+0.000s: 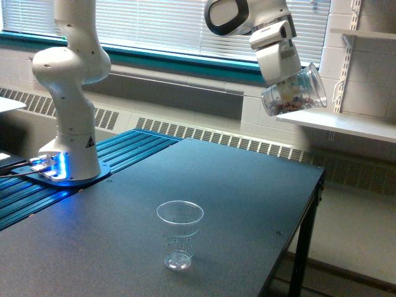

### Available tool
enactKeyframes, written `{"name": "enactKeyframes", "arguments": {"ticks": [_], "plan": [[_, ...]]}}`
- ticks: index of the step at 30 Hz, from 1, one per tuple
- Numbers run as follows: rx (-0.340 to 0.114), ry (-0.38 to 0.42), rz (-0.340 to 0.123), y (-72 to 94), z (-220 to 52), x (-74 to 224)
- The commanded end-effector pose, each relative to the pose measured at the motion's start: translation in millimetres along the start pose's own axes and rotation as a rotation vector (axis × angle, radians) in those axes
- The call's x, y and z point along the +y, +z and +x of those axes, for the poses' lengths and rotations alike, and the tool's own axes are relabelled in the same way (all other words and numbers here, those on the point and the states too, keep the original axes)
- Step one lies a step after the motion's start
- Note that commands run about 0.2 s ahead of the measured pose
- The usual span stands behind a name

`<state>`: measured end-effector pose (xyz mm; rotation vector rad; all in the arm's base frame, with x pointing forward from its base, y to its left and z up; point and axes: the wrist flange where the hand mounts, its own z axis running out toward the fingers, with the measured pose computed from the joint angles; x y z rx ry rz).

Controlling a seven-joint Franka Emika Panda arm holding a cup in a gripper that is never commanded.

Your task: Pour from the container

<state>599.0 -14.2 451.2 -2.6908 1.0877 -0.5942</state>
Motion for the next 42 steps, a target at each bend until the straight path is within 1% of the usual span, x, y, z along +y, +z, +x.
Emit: {"name": "enactKeyframes", "arguments": {"ticks": [1,3,8,11,16,22,25,27,28,30,34,38,40,42], "plan": [[-0.019,0.013,-0.006,2.2,-10.9,-9.3],[-0.027,0.025,0.008,1.7,-9.8,-6.6],[-0.049,0.054,-0.021,5.8,-11.0,11.9],[-0.071,0.093,-0.037,7.9,-11.2,27.9],[-0.083,0.169,-0.073,9.1,-8.4,60.9],[-0.068,0.286,-0.114,5.1,-3.1,102.9],[-0.068,0.338,-0.147,3.4,-2.3,123.9],[-0.065,0.351,-0.176,2.6,-2.2,136.9],[-0.062,0.364,-0.184,1.8,-1.7,142.9],[-0.057,0.403,-0.177,-1.4,0.2,153.2],[-0.058,0.446,-0.226,-2.9,-1.4,177.1],[-0.057,0.490,-0.257,-3.9,-4.0,196.1],[-0.063,0.509,-0.277,-3.3,-6.8,204.4],[-0.069,0.539,-0.285,-3.0,-9.4,211.3]]}}
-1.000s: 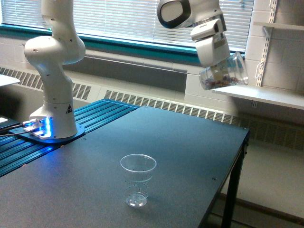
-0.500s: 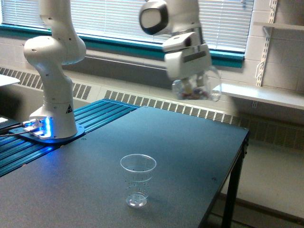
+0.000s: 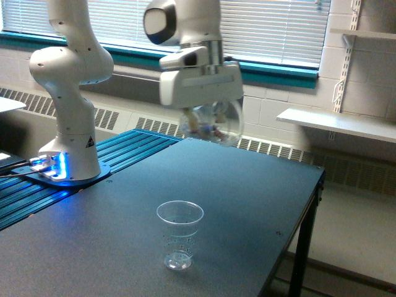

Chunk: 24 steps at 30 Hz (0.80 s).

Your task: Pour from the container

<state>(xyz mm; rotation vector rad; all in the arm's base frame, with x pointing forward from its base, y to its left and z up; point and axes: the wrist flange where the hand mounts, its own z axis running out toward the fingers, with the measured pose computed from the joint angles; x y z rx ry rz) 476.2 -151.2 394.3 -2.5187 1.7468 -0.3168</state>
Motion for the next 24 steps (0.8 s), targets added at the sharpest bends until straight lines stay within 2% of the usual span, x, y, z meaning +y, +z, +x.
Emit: {"name": "enactKeyframes", "arguments": {"ticks": [1,4,10,16,24], "plan": [[-0.016,0.126,-0.042,6.3,0.5,22.9],[-0.035,0.158,-0.045,10.2,0.0,32.4],[-0.079,0.208,-0.081,21.7,-3.1,50.2],[-0.129,0.274,-0.079,31.0,-2.4,61.9],[-0.198,0.318,-0.088,44.1,-1.2,71.0]]}}
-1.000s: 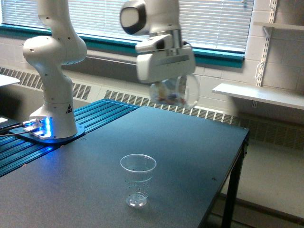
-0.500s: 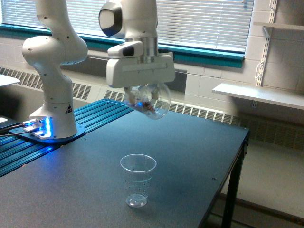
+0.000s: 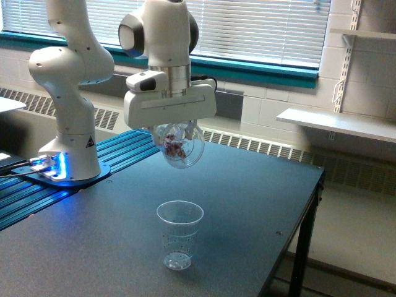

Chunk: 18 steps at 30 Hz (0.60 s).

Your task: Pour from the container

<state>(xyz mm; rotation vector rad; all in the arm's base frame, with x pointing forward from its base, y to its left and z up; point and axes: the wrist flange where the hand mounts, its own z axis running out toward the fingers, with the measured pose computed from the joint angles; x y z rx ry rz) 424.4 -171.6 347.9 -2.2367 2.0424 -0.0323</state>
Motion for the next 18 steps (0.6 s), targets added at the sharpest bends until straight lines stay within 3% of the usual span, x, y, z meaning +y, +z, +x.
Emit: {"name": "enactKeyframes", "arguments": {"ticks": [1,14,18], "plan": [[-0.050,0.051,-0.013,9.3,7.6,7.5],[-0.114,0.119,-0.054,27.0,20.3,12.9],[-0.114,0.124,-0.038,27.3,24.6,7.4]]}}
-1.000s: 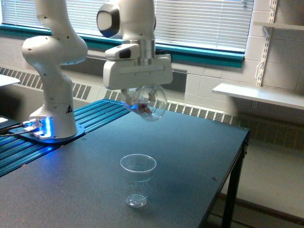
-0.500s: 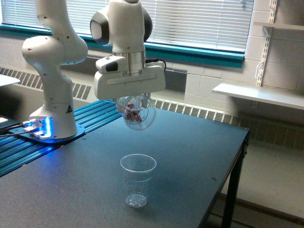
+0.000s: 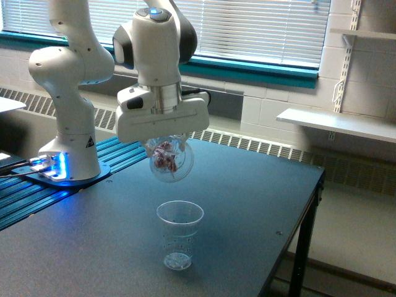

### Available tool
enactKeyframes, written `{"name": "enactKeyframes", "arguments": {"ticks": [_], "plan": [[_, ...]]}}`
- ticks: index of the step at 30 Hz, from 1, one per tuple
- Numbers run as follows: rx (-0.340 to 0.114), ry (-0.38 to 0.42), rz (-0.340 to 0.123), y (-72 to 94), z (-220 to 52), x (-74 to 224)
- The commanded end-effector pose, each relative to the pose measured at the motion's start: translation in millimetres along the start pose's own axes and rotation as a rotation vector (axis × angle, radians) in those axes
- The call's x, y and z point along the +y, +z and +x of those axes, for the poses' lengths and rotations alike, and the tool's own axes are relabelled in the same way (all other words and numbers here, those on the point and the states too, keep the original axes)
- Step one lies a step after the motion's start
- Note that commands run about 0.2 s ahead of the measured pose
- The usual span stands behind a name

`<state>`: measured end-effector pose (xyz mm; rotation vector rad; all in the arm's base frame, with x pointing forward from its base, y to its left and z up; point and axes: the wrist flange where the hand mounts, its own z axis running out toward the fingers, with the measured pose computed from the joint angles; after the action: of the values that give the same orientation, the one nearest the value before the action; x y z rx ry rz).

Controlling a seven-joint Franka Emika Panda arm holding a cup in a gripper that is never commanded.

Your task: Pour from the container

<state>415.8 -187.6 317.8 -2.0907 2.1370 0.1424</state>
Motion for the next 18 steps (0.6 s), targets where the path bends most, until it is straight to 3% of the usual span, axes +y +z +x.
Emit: {"name": "enactKeyframes", "arguments": {"ticks": [1,10,18], "plan": [[-0.008,0.004,0.008,-1.1,7.5,-7.6],[-0.016,-0.010,0.006,2.1,10.3,-18.1],[-0.053,0.003,0.021,3.6,12.6,-25.0]]}}
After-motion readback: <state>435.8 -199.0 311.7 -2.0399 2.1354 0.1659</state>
